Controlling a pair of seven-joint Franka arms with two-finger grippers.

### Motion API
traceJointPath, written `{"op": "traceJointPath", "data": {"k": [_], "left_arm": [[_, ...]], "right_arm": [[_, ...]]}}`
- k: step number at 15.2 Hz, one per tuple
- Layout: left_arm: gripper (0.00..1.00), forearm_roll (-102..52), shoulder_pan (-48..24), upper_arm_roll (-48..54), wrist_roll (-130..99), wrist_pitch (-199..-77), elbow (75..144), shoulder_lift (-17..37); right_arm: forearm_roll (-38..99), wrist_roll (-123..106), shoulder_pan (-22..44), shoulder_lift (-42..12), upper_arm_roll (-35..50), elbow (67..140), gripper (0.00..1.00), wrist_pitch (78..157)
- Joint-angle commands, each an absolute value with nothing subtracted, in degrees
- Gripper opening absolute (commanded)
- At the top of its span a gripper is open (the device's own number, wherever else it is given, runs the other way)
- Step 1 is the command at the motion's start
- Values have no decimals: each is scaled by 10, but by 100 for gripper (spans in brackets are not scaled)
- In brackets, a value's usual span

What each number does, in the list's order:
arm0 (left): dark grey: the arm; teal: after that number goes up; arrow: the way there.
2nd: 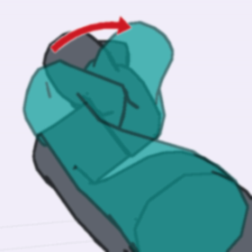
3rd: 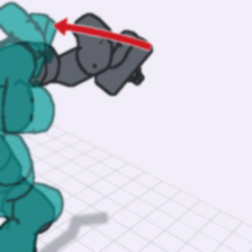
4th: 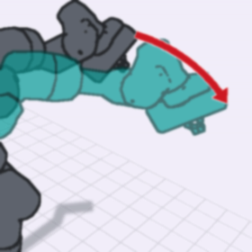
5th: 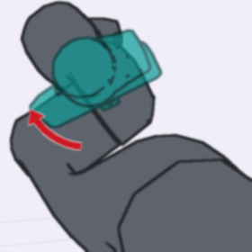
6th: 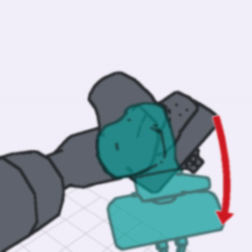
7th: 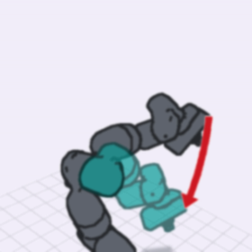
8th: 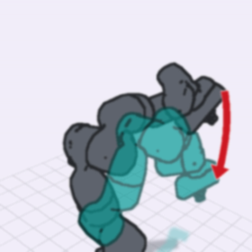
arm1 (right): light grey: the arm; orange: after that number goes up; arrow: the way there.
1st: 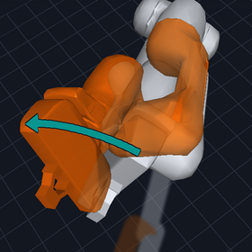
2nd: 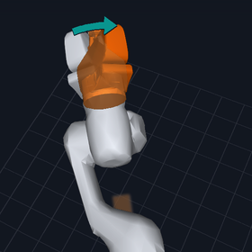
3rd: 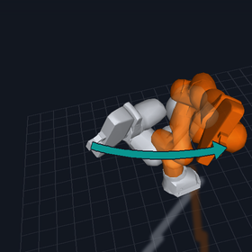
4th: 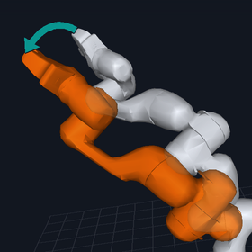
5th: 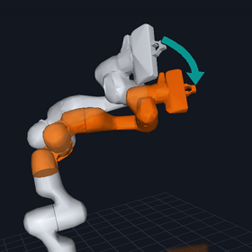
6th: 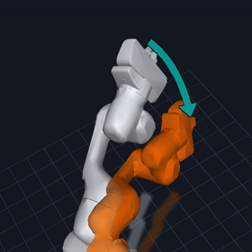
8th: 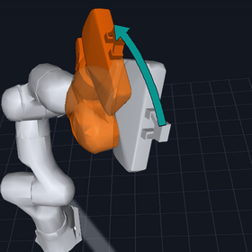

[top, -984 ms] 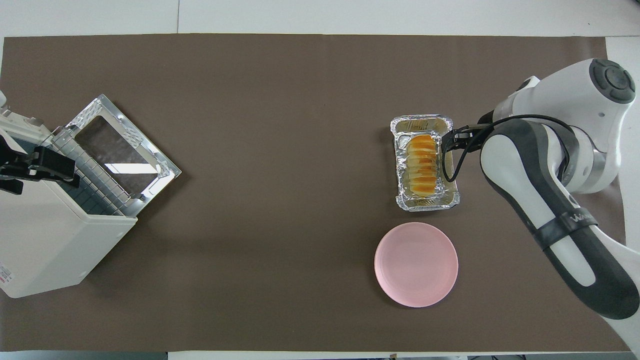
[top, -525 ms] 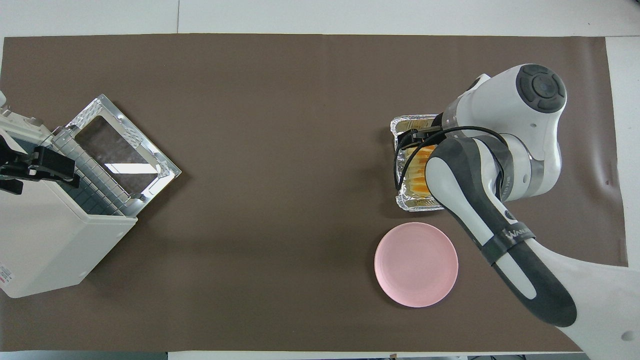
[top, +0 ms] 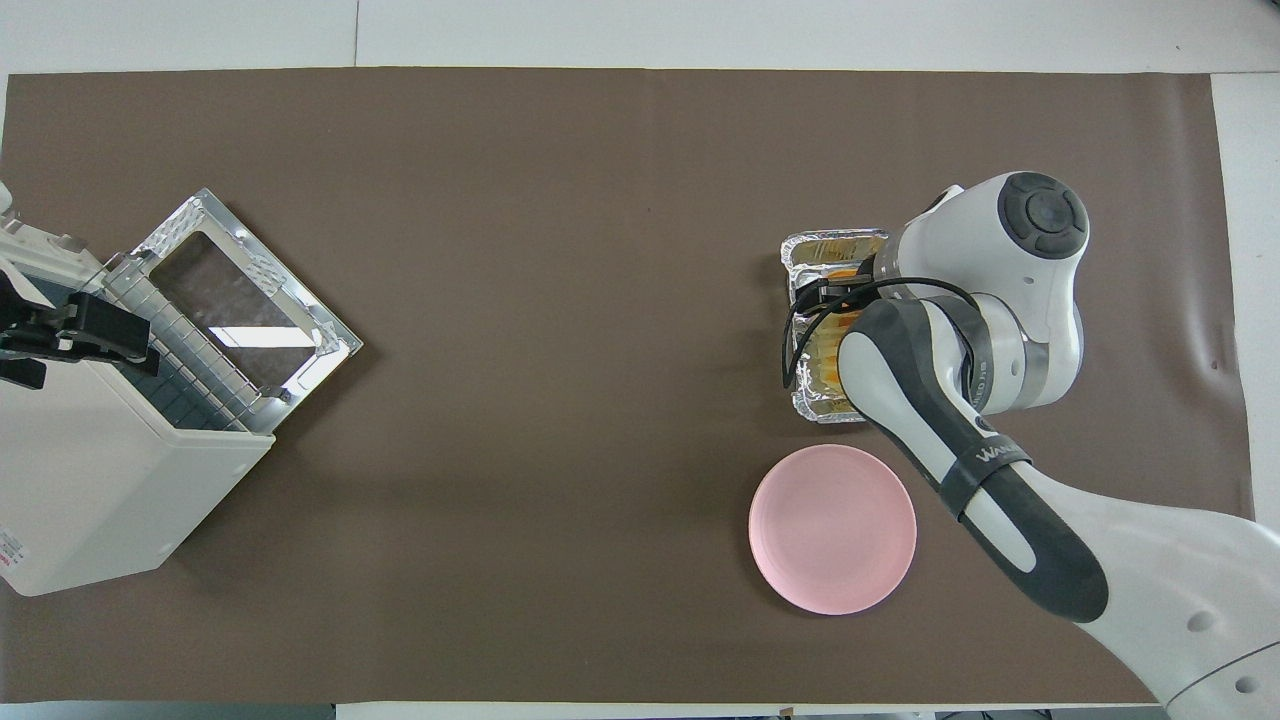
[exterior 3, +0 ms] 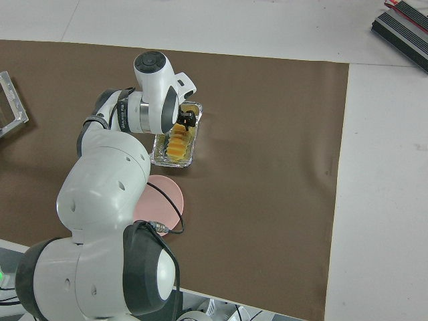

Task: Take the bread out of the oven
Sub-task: 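Lower the right gripper into the tray and grasp the bread rolls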

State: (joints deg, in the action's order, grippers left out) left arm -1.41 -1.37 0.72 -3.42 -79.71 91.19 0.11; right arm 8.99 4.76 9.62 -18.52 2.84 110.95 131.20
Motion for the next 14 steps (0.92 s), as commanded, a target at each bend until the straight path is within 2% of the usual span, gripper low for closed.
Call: {"op": "traceJointPath", "data": {"k": [1,3,4,8,12,14], "left_arm": [[100,-6,-8,12,-33,-809,928,-14],[100,-5,-8,12,-33,-809,928,-14],[100,-6,-8,12,-33,-809,928,-14],[100,-5,-8,12,-33,-809,928,-14],[100,-6,-8,12,-33,-809,928,-14],[100,-5,-8,12,-33,-809,928,-14]], "right_arm": [[89,59,101,-175,33,1140,58,1336],[89,58,101,-173,33,1145,16,1336],[89,57,101,-173,33,1145,2,1336],[89,53,94,-173,33,1121,0,1313],[90,55,89,-158,31,1011,0,1148],[91,59,88,-122,31,1006,0,1098]]}}
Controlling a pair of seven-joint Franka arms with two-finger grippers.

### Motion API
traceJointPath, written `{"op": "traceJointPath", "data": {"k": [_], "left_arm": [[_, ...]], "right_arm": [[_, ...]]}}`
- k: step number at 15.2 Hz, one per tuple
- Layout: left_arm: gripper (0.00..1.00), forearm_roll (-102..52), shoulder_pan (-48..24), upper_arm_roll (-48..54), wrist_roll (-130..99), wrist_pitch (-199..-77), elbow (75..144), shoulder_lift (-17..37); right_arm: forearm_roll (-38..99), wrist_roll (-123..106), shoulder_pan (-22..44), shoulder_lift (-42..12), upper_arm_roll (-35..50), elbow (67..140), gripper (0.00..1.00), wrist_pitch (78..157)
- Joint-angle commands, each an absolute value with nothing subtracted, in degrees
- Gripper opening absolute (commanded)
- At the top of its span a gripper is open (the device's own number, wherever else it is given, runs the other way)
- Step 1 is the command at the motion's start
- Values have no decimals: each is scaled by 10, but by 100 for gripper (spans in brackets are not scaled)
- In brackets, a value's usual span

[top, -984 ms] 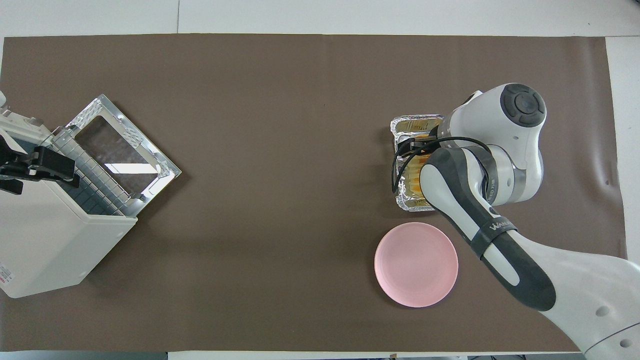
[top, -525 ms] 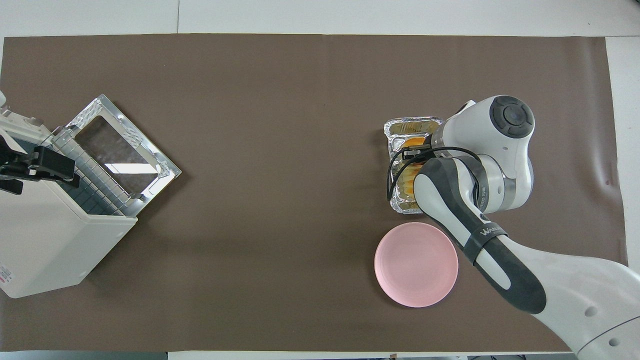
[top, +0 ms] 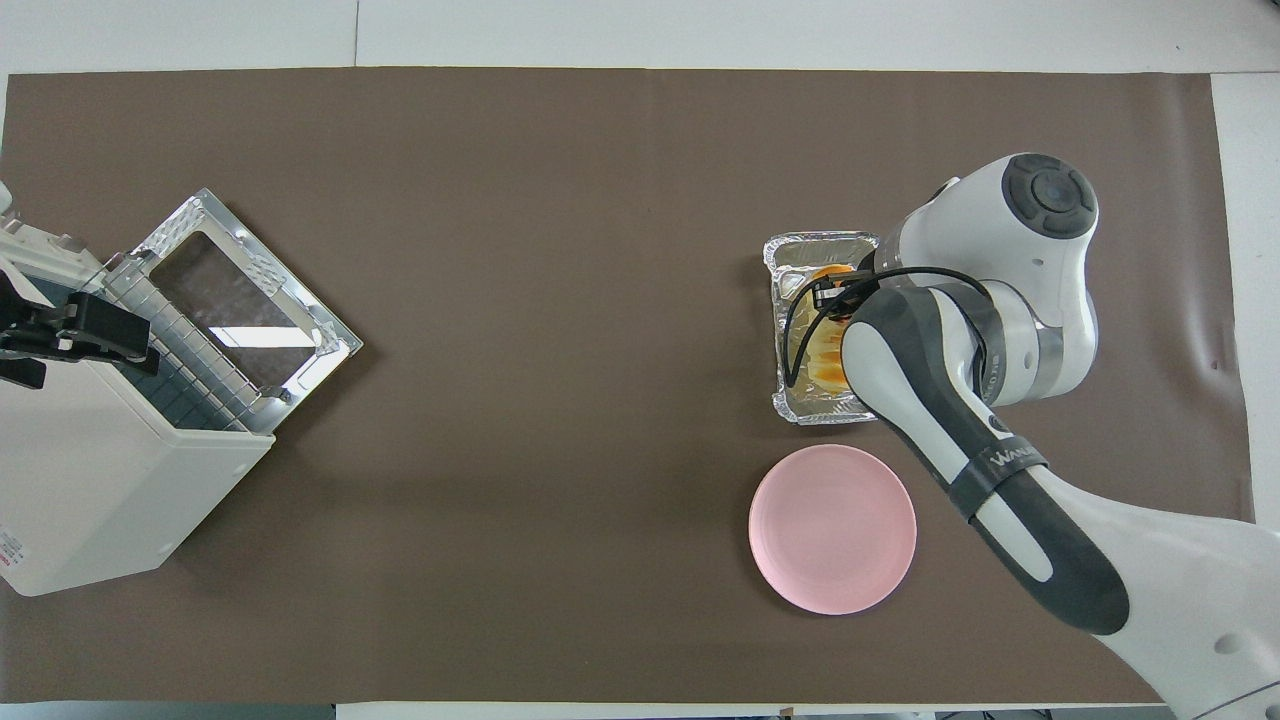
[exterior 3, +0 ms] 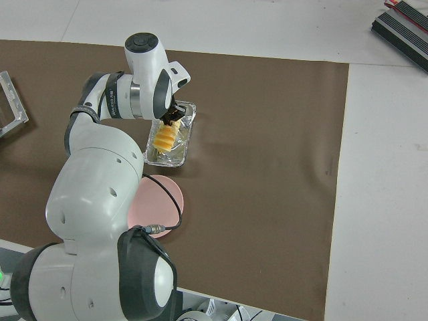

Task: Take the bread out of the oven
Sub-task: 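Lower the right gripper into the tray and grasp the bread rolls, then lift the bread rolls out and lower them onto the pink plate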

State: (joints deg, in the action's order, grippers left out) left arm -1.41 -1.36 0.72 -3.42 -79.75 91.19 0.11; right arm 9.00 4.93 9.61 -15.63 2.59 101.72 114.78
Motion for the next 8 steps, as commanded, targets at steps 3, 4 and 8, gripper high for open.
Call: {"op": "traceJointPath", "data": {"k": [3,4,8], "left_arm": [[100,-5,-8,12,-33,-809,928,-14],[100,-5,-8,12,-33,-809,928,-14],[100,-6,-8,12,-33,-809,928,-14]], "right_arm": [[91,61,84,-55,31,1054,0,1007],[91,61,85,-27,31,1088,0,1002],[93,61,94,67,33,1228,0,1010]]}}
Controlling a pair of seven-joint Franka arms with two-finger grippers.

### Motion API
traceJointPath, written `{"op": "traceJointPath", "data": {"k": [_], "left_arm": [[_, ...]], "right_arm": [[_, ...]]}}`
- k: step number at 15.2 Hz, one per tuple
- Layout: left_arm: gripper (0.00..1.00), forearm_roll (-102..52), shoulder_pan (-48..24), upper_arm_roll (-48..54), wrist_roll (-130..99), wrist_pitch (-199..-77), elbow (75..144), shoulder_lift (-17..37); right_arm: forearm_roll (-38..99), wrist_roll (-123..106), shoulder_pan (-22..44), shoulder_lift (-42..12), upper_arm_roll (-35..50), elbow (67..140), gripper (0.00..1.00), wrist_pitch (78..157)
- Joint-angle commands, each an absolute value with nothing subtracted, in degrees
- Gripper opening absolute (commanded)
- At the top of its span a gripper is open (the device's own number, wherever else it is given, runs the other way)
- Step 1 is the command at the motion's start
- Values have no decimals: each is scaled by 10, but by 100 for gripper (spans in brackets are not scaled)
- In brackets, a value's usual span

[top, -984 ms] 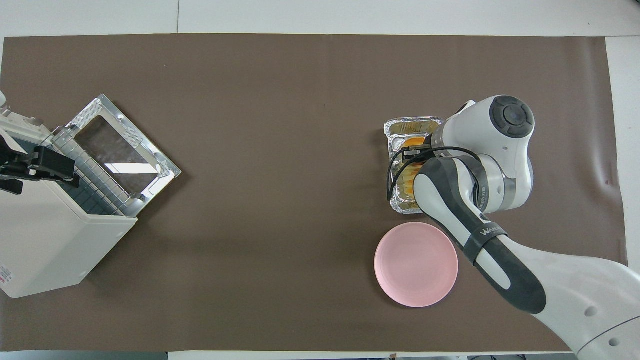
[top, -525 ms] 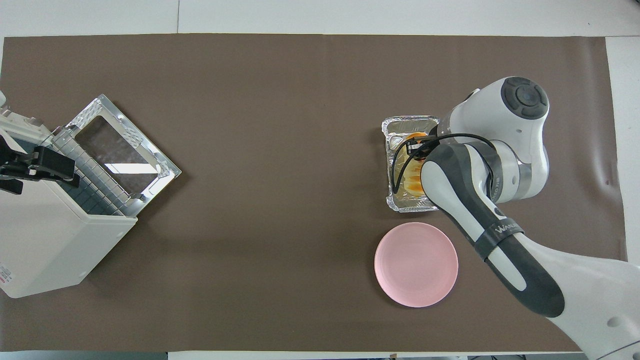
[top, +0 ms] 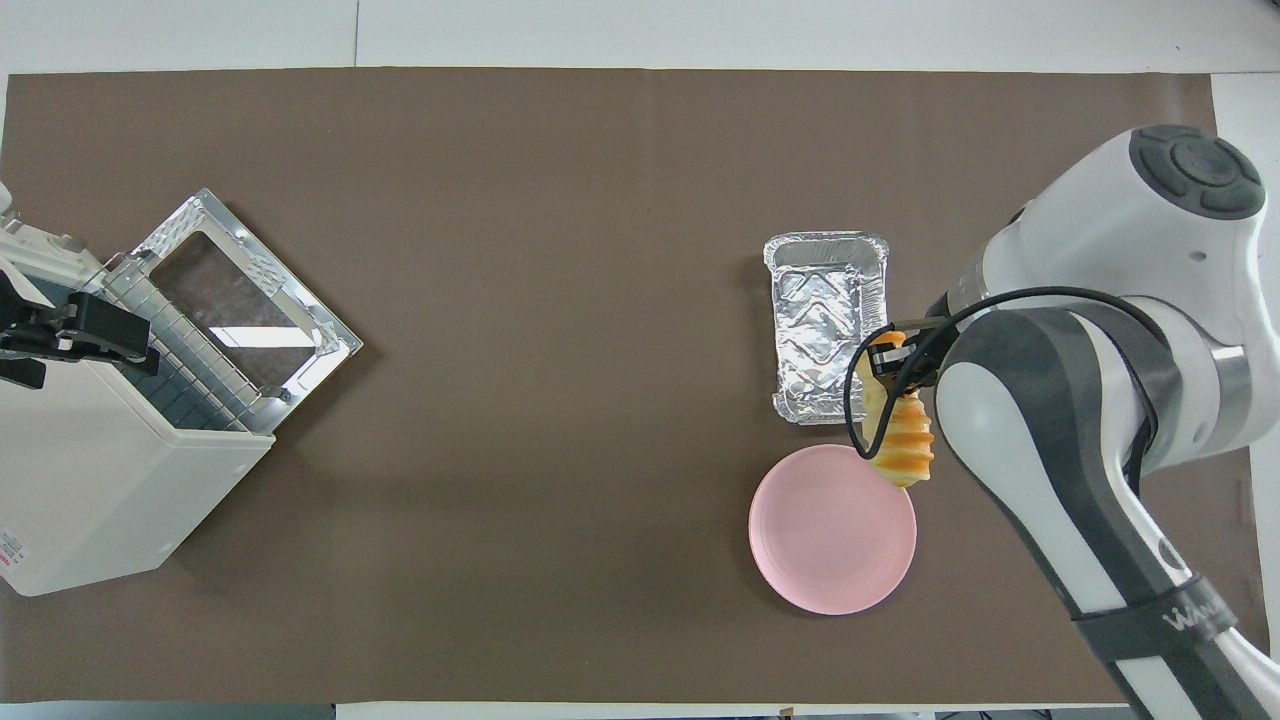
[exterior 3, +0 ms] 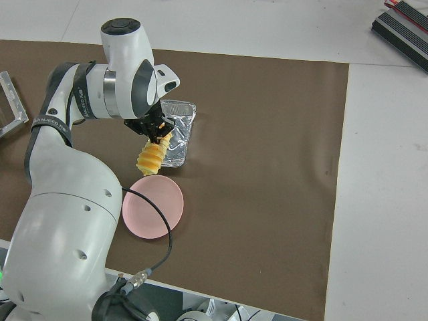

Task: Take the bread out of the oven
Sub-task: 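Lift the bread rolls out and lower them onto the pink plate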

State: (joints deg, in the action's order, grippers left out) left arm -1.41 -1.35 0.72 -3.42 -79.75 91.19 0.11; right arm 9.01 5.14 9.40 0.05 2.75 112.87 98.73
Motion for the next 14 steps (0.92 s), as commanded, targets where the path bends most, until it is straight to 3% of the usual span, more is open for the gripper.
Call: {"op": "traceJointPath", "data": {"k": [1,5,14], "left_arm": [[100,-5,-8,12,-33,-809,928,-14],[100,-6,-8,12,-33,-809,928,-14],[100,-5,-8,12,-33,-809,928,-14]], "right_arm": [[101,61,99,80,33,1253,0,1015],[120,101,154,141,34,1395,0,1114],[120,112,179,127,35,1473,0,1255]]}}
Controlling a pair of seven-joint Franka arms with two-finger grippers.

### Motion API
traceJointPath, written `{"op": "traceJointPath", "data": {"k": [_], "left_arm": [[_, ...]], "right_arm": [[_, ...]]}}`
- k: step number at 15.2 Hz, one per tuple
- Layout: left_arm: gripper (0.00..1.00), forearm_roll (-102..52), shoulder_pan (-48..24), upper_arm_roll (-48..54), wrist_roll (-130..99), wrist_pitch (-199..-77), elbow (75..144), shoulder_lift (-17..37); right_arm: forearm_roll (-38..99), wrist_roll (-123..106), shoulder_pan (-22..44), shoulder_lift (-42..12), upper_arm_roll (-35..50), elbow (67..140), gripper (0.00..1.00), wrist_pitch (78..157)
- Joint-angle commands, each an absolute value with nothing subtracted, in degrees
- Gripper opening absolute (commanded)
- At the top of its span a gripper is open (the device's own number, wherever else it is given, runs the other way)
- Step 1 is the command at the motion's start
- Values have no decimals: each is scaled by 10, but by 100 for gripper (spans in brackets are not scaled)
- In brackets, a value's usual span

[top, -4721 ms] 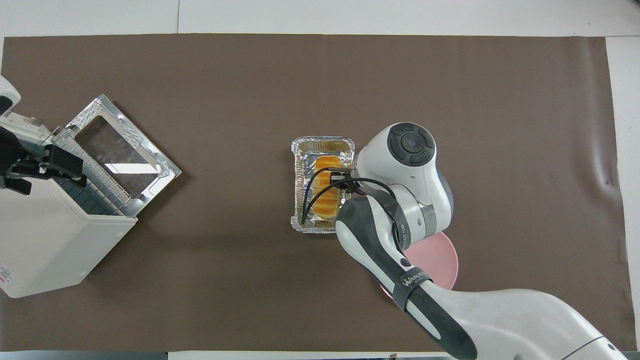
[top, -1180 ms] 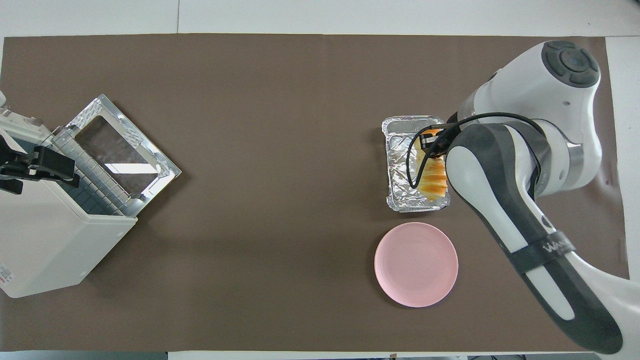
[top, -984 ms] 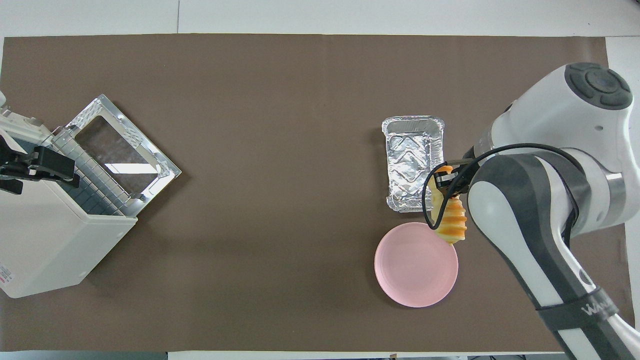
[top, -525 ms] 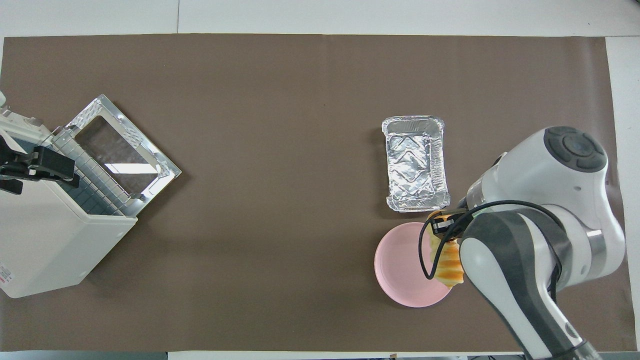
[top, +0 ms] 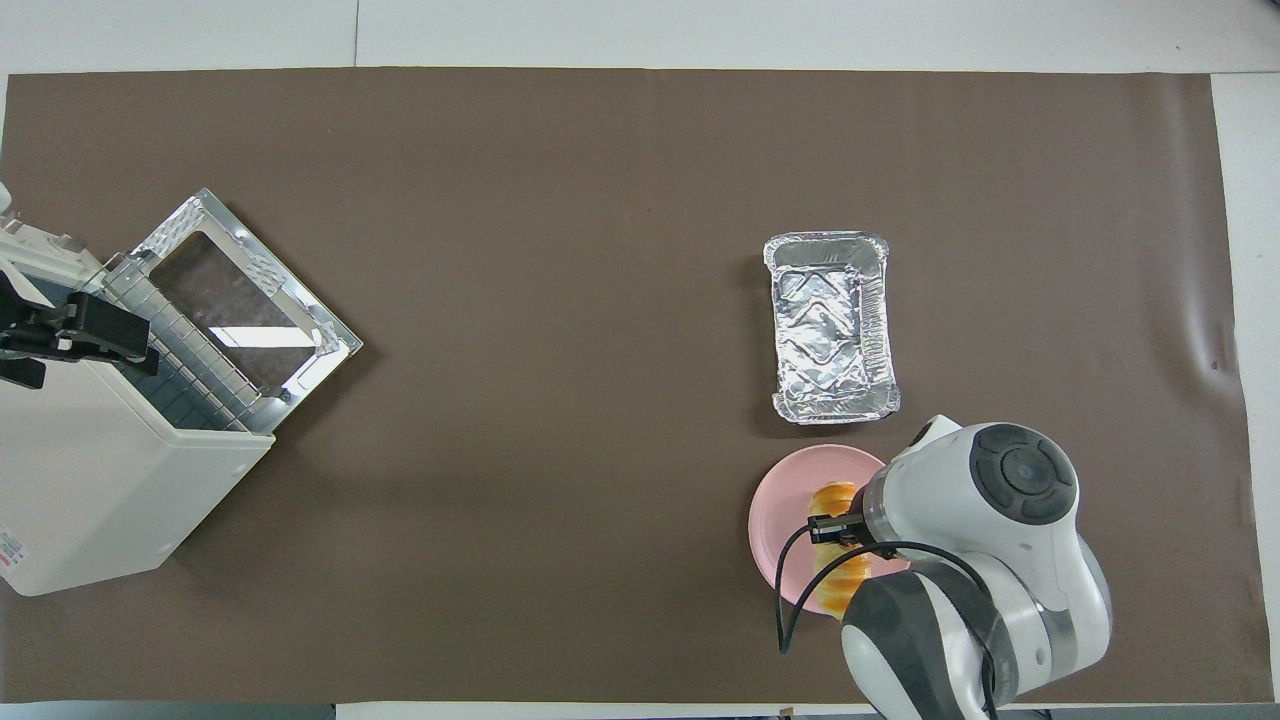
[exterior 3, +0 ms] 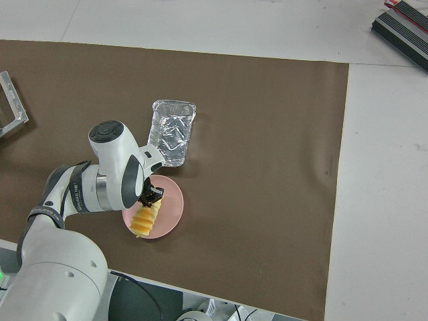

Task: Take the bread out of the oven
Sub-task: 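Lift the bread rolls out and lower them onto the pink plate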

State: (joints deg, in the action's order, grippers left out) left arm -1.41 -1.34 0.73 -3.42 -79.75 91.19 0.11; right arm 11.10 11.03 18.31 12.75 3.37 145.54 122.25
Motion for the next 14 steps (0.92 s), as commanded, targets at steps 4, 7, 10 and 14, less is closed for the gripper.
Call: {"op": "traceJointPath", "data": {"k": [4,7,10,14], "left_arm": [[100,-5,-8,12,-33,-809,928,-14],[100,-5,-8,12,-33,-809,928,-14],[100,-5,-8,12,-33,-809,928,-14],[100,-5,-8,12,-33,-809,928,-14]], "right_arm": [[120,113,180,111,35,1476,0,1280],[120,113,179,109,35,1477,2,1285],[120,113,178,107,35,1475,98,1285],[120,111,170,91,34,1427,100,1270]]}}
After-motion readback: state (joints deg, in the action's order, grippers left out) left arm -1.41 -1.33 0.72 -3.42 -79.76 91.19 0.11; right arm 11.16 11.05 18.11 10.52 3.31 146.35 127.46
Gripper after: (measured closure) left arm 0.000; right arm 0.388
